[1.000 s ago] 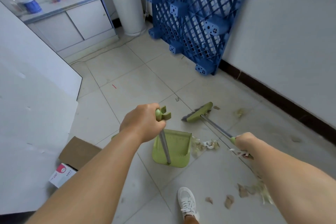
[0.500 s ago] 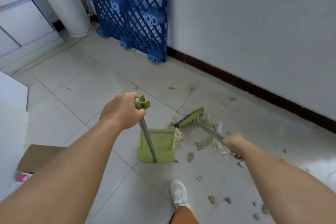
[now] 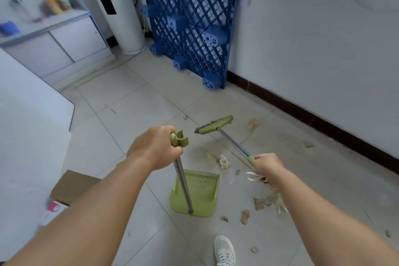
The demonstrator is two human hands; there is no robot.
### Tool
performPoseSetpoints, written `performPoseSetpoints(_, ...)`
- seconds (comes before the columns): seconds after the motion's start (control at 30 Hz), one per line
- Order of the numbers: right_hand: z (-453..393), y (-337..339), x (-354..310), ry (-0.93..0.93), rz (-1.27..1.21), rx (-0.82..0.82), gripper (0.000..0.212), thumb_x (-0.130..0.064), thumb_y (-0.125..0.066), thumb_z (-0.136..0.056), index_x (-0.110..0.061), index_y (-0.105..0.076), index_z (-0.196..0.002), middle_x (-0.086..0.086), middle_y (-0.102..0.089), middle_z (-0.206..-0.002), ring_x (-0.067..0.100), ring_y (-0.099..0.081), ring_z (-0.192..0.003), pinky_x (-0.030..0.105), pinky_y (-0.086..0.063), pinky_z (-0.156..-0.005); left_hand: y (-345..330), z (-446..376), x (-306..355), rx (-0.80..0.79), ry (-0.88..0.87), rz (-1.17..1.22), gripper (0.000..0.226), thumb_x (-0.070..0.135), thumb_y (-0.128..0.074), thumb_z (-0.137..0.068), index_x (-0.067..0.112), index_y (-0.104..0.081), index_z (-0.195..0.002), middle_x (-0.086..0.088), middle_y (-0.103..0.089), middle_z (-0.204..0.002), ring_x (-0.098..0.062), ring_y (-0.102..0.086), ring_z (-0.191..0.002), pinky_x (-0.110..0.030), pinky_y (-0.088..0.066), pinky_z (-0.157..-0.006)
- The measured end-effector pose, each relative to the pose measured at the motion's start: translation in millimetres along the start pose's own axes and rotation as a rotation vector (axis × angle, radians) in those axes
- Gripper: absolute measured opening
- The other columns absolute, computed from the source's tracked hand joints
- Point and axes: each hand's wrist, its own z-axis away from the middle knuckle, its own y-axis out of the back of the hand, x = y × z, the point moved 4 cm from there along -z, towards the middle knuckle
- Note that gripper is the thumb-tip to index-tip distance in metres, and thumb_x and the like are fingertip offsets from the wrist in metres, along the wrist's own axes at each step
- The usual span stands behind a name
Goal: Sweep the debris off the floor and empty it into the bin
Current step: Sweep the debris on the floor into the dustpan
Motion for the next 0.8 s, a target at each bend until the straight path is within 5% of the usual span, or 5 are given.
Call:
performPoseSetpoints(0.17, -67.4, -34.4, -102.2, 0.058, 0.019, -0.089, 0.028, -0.027, -0.045, -0.096, -0.009, -0.060, -0.081, 0.007, -0.052, -0.060, 0.020, -0.047, -0.042, 0.010, -0.032, -0.036, 10.0, -47.9, -24.5, -0.012, 0.097, -0.004, 0.014, 0.034, -0.064, -0.075, 0.024, -0.055, -0.074, 0.006, -0.061, -0.075, -0.022, -0.061, -0.070, -0.029, -0.050, -0.062)
performPoseSetpoints(0.43, -156.7, -99.3, -210.2, 0.079, 0.129, -0.170, 0.025, -0.020, -0.045, -0.094, 0.000, -0.057, -0.106, 0.014, -0.056, -0.074, 0.021, -0.049, -0.049, 0.023, -0.038, -0.043, -1.6, -98.9, -56.1, -0.016, 0.197, 0.015, 0.016, 0.038, -0.065, -0.075, 0.027, -0.053, -0.075, 0.008, -0.060, -0.072, -0.019, -0.060, -0.069, -0.025, -0.044, -0.056)
performPoseSetpoints(0.57, -169.8, -118.7, -216.4, 0.047, 0.176, -0.248, 0.010, -0.010, -0.045, -0.093, -0.002, -0.050, -0.090, 0.015, -0.056, -0.073, 0.025, -0.054, -0.057, 0.028, -0.045, -0.050, -14.8, -105.6, -58.8, -0.031, 0.200, 0.031, 0.015, 0.038, -0.063, -0.077, 0.028, -0.052, -0.076, 0.009, -0.059, -0.072, -0.020, -0.059, -0.071, -0.026, -0.045, -0.059)
performPoseSetpoints(0.7, -161.2, -107.5, -169.4, 0.093, 0.313, -0.225, 0.022, -0.007, -0.043, -0.094, -0.006, -0.045, -0.071, 0.011, -0.049, -0.066, 0.023, -0.050, -0.058, 0.030, -0.045, -0.063, -24.4, -92.5, -54.5, -0.047, 0.196, 0.034, 0.013, 0.037, -0.063, -0.078, 0.027, -0.055, -0.080, 0.008, -0.059, -0.072, -0.021, -0.061, -0.071, -0.028, -0.049, -0.061)
performPoseSetpoints(0.8, -138.2, -90.8, -119.2, 0.080, 0.364, -0.216, 0.018, -0.010, -0.042, -0.095, -0.002, -0.055, -0.086, 0.009, -0.052, -0.068, 0.022, -0.051, -0.053, 0.029, -0.049, -0.058, -24.1, -75.5, -49.1, -0.033, 0.183, 0.025, 0.013, 0.037, -0.064, -0.079, 0.027, -0.055, -0.081, 0.008, -0.058, -0.073, -0.020, -0.060, -0.070, -0.026, -0.045, -0.056)
